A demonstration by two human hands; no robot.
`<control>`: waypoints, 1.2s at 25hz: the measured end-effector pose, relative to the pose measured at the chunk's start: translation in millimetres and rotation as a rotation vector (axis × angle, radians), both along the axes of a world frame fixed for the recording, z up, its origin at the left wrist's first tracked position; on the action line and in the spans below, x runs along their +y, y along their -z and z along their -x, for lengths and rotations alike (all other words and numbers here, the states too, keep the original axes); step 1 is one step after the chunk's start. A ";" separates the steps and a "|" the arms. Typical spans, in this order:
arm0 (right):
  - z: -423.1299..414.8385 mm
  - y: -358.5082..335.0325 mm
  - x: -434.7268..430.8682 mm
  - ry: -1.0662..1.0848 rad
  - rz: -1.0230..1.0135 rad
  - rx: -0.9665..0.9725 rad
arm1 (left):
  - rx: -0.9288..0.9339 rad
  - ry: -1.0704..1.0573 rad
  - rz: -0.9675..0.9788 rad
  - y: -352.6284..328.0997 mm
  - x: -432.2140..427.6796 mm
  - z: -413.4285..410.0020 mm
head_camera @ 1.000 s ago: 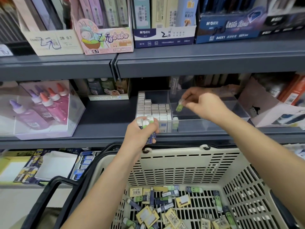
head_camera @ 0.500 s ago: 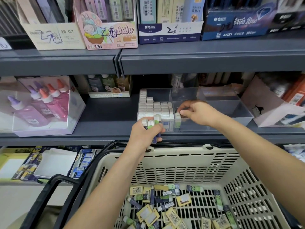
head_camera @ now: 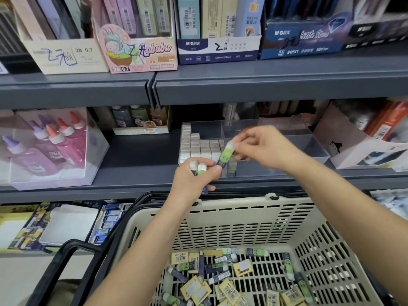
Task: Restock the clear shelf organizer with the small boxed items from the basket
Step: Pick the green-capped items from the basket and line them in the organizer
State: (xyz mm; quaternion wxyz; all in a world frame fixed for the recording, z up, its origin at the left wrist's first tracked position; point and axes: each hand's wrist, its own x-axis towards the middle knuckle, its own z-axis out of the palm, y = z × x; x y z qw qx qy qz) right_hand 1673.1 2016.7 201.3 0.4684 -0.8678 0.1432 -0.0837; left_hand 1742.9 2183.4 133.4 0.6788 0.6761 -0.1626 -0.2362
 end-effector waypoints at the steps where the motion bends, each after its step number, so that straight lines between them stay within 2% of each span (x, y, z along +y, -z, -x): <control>1: -0.9 -2.5 -9.4 0.072 -0.020 -0.040 | 0.002 -0.011 -0.003 0.6 1.3 -1.0; 3: -4.6 -2.4 -26.9 0.187 0.101 -0.103 | 0.021 -0.026 -0.004 1.4 1.8 -0.6; 5: -9.8 4.3 -34.1 0.211 0.197 -0.089 | 0.025 -0.024 -0.012 2.7 -0.5 0.4; 9: -25.8 24.4 -32.1 0.124 0.297 0.018 | 0.101 -0.004 -0.040 2.4 -3.4 -1.2; 13: -33.0 36.3 -27.6 0.029 0.277 0.123 | 0.074 0.052 0.003 3.1 0.7 -0.9; 17: -33.0 44.3 -28.3 -0.064 0.478 0.215 | 0.064 0.091 0.019 2.1 3.4 -0.6; 19: -31.0 43.7 -27.4 -0.100 0.533 0.228 | 0.075 0.095 0.019 0.7 2.1 0.9; 21: -26.6 37.8 -22.9 -0.034 0.552 0.146 | 0.072 0.081 0.014 -1.1 -0.1 2.9; 24: -15.0 27.8 -8.3 0.007 0.450 -0.065 | 0.068 0.056 0.028 -3.7 -3.5 3.9; 27: -3.2 25.6 11.4 -0.105 0.332 -0.031 | 0.026 0.081 0.012 -5.4 -6.0 5.0; 30: 1.4 21.2 10.1 -0.068 0.105 -0.025 | -0.016 0.097 -0.001 -4.9 -7.7 7.7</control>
